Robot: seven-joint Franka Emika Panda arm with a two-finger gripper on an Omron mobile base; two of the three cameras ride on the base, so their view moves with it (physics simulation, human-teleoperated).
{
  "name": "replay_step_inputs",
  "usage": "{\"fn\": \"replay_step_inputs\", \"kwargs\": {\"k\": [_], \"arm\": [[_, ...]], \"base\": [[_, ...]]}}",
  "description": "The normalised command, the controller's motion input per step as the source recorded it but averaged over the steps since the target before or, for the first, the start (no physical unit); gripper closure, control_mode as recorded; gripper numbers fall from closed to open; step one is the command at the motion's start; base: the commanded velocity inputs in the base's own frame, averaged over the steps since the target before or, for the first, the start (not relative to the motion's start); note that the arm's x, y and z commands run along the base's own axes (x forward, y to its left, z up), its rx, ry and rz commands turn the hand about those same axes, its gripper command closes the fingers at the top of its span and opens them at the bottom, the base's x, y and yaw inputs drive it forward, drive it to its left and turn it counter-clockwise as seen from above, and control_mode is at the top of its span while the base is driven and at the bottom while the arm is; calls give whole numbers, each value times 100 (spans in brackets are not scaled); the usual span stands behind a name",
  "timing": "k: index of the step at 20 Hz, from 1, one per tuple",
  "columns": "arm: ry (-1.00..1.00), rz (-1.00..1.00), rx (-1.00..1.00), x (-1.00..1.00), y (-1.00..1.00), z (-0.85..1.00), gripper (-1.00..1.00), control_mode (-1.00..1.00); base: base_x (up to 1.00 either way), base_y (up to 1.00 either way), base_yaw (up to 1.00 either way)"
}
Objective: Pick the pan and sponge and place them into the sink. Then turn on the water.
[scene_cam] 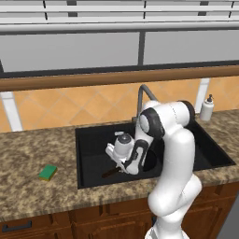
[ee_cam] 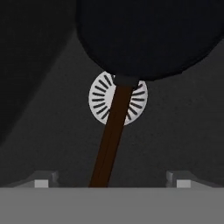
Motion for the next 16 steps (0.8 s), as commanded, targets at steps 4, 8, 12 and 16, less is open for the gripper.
{"fn": "replay_step_inputs", "kwargs": {"k": [4,8,12,16], "arm": [[12,-7,0,3,34,100,-100,-100],[24,-3,-2,16,23,100,-100,-100],[12,0,-1,5,0,100,-100,-100],[5,-5,0,13,4,100,-100,-100]], "base": [[0,0,0],[0,0,0],[0,0,0],[0,0,0]]}}
